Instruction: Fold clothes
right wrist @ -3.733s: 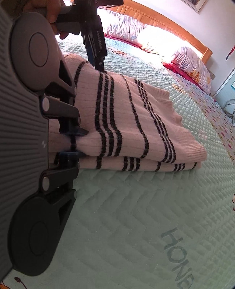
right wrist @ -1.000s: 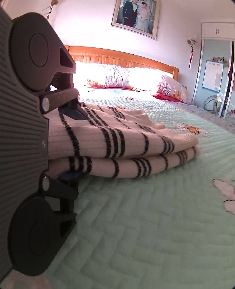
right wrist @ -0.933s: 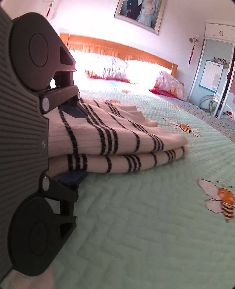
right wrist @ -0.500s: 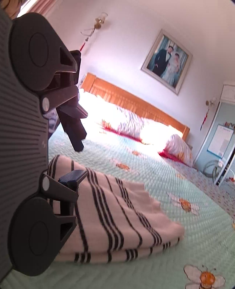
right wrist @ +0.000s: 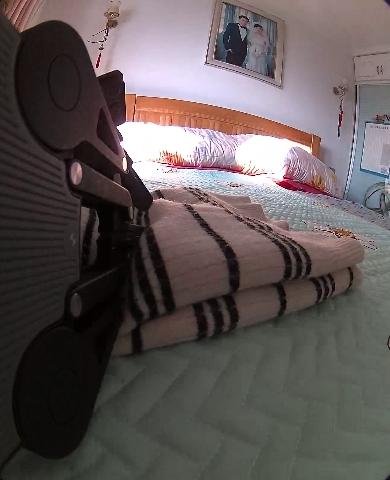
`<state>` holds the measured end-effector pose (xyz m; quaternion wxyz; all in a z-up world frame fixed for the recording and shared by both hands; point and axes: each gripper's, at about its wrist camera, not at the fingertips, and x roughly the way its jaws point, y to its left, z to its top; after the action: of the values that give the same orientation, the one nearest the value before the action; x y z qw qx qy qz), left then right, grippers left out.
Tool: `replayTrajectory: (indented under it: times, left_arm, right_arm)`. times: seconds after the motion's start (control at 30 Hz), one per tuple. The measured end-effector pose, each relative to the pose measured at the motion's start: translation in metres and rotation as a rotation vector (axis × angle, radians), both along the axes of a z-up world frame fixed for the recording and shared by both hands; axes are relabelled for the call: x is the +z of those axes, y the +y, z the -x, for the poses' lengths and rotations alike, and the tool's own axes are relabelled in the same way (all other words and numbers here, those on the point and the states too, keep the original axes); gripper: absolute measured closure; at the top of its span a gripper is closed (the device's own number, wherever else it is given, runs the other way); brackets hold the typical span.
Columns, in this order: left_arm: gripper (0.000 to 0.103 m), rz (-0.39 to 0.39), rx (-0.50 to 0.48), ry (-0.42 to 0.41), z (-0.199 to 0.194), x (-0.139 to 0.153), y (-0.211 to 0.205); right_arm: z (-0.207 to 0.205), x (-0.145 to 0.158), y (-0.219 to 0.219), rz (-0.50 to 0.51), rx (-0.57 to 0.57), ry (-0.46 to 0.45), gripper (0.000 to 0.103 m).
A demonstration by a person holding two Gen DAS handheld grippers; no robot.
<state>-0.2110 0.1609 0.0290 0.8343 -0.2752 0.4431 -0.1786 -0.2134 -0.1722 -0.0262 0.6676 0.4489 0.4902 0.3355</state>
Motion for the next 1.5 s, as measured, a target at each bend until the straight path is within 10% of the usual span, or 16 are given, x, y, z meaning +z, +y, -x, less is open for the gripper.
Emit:
replayTrajectory:
  times: [0.03,0.2,0.3,0.37,0.43,0.5,0.67,0.87,0.97,1.17,1.33,1.43,1.5]
  left_arm:
    - [0.056,0.028,0.001,0.013,0.002,0.001,0.006]
    - [0.037,0.078,0.001,-0.035,0.005,0.037,0.008]
    - [0.033,0.069,-0.007,-0.041,-0.02,0.034,0.005]
    - [0.035,0.039,-0.001,0.018,-0.043,0.012,0.005]
    - [0.052,0.063,0.005,0.078,-0.059,-0.015,0.013]
    - [0.07,0.085,0.019,0.1,-0.06,-0.016,0.023]
    - [0.07,0.127,0.039,0.147,-0.059,-0.004,0.036]
    - [0.036,0.059,0.054,0.092,-0.091,-0.01,0.029]
    - [0.061,0.026,0.062,0.057,-0.109,-0.017,0.026]
    - [0.071,0.177,0.092,0.099,-0.112,-0.013,0.056]
    - [0.046,0.217,0.135,-0.009,-0.108,0.006,0.063]
    - [0.047,0.207,0.146,0.013,-0.12,-0.014,0.064]
    - [0.059,0.222,0.152,0.023,-0.124,-0.024,0.066]
  right_arm:
    - [0.0,0.006,-0.002,0.004,-0.002,-0.004,0.101]
    - [-0.012,0.052,-0.003,-0.058,-0.035,-0.129,0.054]
    - [-0.036,0.053,0.009,-0.083,-0.01,-0.141,0.052]
    - [-0.054,0.041,0.019,-0.019,0.019,-0.119,0.052]
    - [-0.067,0.004,0.021,0.106,0.01,-0.042,0.103]
    - [-0.069,-0.014,0.011,0.06,0.001,-0.046,0.103]
    - [-0.066,0.008,0.009,0.087,0.006,-0.065,0.102]
    - [-0.096,0.028,0.006,0.003,-0.038,-0.14,0.068]
    - [-0.119,-0.009,0.009,0.108,-0.053,-0.061,0.103]
    - [-0.124,-0.019,-0.009,-0.008,-0.138,-0.018,0.103]
    - [-0.127,-0.001,-0.012,-0.072,-0.174,-0.074,0.061]
    - [-0.136,-0.008,-0.007,-0.002,-0.179,-0.061,0.069]
    - [-0.137,-0.021,-0.009,0.031,-0.199,-0.019,0.101]
